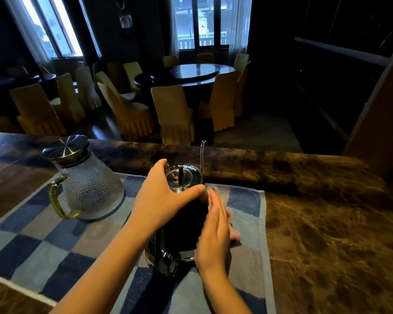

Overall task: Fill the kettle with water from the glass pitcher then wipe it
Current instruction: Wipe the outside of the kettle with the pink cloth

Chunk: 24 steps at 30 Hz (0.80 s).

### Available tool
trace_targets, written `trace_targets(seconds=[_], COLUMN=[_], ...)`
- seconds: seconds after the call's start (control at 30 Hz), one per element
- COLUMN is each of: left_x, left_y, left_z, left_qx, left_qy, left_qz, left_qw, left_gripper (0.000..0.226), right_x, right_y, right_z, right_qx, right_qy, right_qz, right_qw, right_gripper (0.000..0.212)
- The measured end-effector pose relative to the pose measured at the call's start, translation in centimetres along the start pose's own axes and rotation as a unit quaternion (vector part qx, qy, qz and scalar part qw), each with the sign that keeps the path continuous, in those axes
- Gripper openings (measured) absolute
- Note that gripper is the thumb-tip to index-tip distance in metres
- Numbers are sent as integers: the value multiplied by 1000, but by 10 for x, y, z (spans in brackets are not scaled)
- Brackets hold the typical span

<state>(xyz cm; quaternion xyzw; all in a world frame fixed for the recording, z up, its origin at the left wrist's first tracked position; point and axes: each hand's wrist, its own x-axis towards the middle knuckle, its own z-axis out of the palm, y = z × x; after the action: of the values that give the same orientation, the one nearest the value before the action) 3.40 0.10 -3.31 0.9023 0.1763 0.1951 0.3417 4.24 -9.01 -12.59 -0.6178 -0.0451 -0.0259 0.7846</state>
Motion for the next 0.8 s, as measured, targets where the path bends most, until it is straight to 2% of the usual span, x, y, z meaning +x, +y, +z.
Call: trace_targets(seconds=[0.07, 0.17, 0.23, 0.3, 0.37, 0.43, 0.5, 0.6, 0.63, 0.73, 0.8], left_x=[1, 1, 1, 1, 1, 1, 1, 1, 1, 0, 0], left_y=[-1, -1, 0, 0, 0, 0, 0, 0, 0, 0, 0], left_z=[0, 1, 1, 1, 0, 0, 0, 0, 0, -1, -2], left_qx=[1, 10, 3, 0, 0, -1, 5, 4, 4, 2, -5], left_qy=[3, 7, 9, 4, -1, -3, -3, 0, 1, -5, -8], left_qz=[-3, 0, 2, 0, -3, -5, -8, -8, -7, -7, -6], left_qw=[1000, 1000, 1000, 1000, 1000, 1000, 1000, 1000, 1000, 1000, 1000], left_gripper=[109, 99, 95, 97, 100, 103, 102, 99, 98, 96, 97], right_x=[22, 65, 84, 87, 74, 52, 25, 7, 16, 59, 72], right_y=[-24, -41, -33, -15, 3, 14, 17, -11, -21, -38, -23], right_z=[9, 11, 5, -4, -13, -21, -21, -13, -9, -8, -15], right_qx=[11, -3, -51, -109, -101, -91, -78, -168, -168, -60, -70], right_qy=[-51, -167, -202, -198, -170, -116, -94, -77, -90, -215, -225], right_qz=[-5, 3, 33, 78, 128, 142, 81, -53, -71, -69, -52], right_qw=[999, 986, 977, 971, 972, 979, 989, 981, 979, 972, 970], right_gripper=[36, 52, 54, 49, 41, 35, 36, 38, 37, 41, 37])
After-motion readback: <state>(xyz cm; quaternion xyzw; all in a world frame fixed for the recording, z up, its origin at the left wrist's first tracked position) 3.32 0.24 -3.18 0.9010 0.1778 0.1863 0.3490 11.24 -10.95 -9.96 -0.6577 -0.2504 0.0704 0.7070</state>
